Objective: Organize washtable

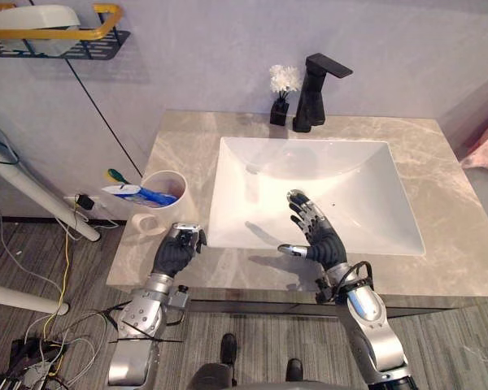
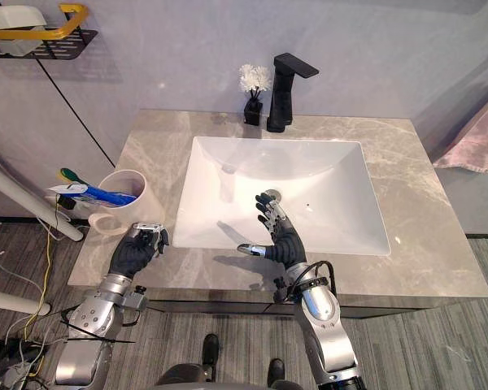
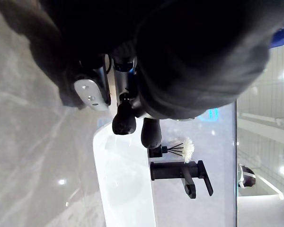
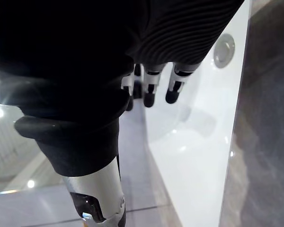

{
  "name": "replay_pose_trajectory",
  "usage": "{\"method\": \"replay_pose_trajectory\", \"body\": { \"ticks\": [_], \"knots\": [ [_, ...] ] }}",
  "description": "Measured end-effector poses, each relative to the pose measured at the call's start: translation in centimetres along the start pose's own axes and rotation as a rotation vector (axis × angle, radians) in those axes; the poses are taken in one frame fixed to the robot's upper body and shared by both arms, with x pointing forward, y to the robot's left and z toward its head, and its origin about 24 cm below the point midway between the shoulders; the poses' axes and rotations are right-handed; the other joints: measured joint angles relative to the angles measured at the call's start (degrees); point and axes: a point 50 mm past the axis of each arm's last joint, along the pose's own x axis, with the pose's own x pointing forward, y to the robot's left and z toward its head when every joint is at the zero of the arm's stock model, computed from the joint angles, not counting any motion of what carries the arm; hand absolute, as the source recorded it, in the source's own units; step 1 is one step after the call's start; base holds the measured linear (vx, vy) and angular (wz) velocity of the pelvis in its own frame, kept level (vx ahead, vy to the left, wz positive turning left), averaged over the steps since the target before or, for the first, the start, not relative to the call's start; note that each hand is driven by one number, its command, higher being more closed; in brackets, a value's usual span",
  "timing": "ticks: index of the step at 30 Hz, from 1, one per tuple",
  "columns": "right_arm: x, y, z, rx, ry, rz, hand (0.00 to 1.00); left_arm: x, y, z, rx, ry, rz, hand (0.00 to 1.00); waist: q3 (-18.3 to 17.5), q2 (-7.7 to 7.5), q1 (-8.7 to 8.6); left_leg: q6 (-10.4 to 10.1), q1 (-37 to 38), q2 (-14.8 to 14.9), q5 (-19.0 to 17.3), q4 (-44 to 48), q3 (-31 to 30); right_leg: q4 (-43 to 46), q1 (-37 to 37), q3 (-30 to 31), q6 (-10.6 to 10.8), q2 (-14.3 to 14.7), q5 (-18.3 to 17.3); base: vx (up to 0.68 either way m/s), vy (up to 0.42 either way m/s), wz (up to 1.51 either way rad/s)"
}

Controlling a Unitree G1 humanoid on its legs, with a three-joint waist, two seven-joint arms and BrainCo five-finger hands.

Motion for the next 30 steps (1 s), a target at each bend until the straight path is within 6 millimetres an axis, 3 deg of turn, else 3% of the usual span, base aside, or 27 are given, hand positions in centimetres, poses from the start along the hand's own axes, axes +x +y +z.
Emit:
{"method": "replay_pose_trajectory", "body": {
  "ticks": [13,30],
  "knots": [
    [-0.1,-0.4,0.0,-0.004,0.004,-0.013,0.00,0.3,2.9,-0.4,0.030,0.012,0.137,1.00,0.0,0.25,-0.88,0.2,-0.3,0.0,-0.1,-0.3,0.1,0.0,-0.3,0.0,0.0,0.0,0.1,0.00,0.000,0.00],
    [-0.5,-0.5,-0.3,-0.001,0.021,-0.012,0.00,1.4,4.1,-0.3,0.073,0.006,0.153,1.00,0.2,0.97,-1.16,0.4,-0.8,0.1,-0.3,-0.3,0.7,0.0,-1.2,0.1,-0.1,0.0,0.9,0.00,0.002,-0.02]
  ]
}}
